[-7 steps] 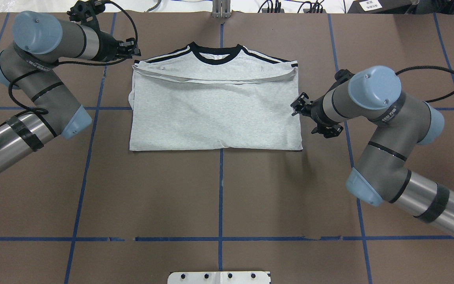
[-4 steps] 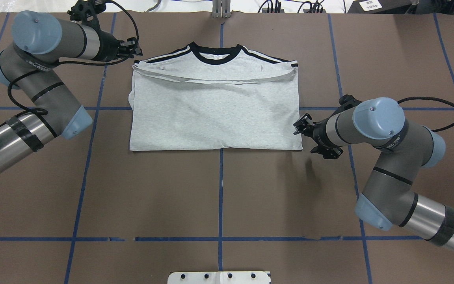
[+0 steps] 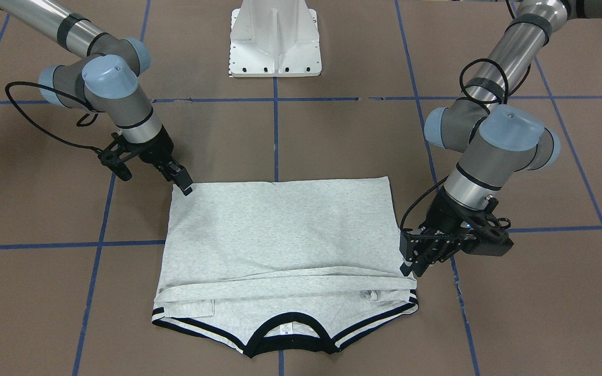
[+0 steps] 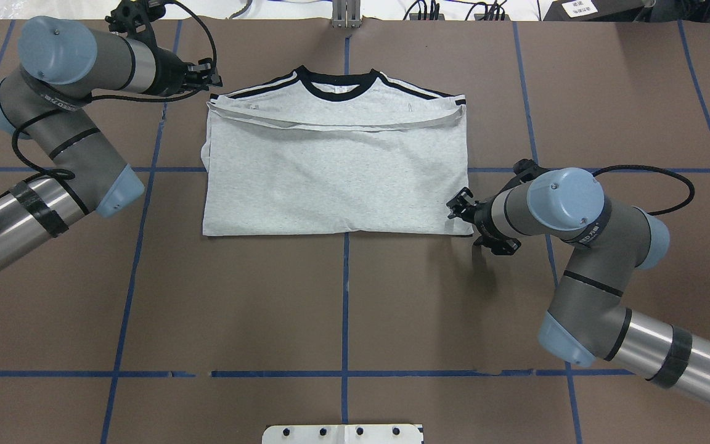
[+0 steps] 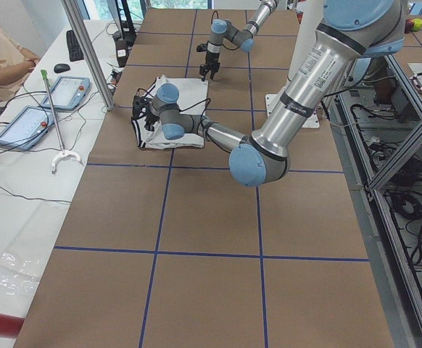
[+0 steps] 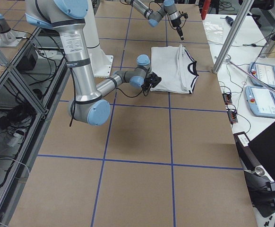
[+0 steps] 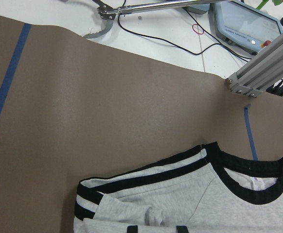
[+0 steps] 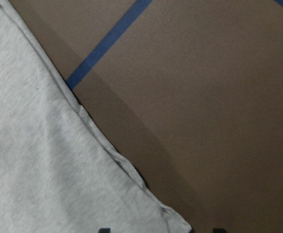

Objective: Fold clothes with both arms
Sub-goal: 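Move the right gripper to the folded shirt's side edge while the left holds still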

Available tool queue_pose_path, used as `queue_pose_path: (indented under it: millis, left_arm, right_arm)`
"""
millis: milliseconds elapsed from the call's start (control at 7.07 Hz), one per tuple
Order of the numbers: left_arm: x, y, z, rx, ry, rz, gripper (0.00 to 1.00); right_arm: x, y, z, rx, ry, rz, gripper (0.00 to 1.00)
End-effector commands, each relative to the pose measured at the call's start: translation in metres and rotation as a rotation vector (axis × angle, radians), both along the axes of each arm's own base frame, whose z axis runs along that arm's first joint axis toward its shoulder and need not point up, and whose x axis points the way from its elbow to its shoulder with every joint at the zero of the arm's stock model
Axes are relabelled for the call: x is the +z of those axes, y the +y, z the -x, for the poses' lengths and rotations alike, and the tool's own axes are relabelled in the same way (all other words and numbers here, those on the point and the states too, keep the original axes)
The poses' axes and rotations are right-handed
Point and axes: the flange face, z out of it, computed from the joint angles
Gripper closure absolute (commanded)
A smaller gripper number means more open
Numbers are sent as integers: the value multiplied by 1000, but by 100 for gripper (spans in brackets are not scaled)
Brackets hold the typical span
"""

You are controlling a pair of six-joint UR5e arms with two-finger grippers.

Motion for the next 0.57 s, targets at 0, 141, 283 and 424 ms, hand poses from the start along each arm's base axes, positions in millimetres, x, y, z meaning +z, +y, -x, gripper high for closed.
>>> queue_pose_path:
  millis: [0,141,283,424]
  left_arm:
    - [-1,0,0,-1,0,0,62]
    - [-1,0,0,-1,0,0,62]
    - [-1,0,0,-1,1,-2,62]
    - [-1,0,0,-1,1,-2,61]
  right_arm:
    - [2,-5,3,8,11,-6,35]
    - [2,-6,2,13,10,-7,57]
    - [-3,-8,-3,17,2,-12,100]
    - [-4,-8,-3,15,1,-13,100]
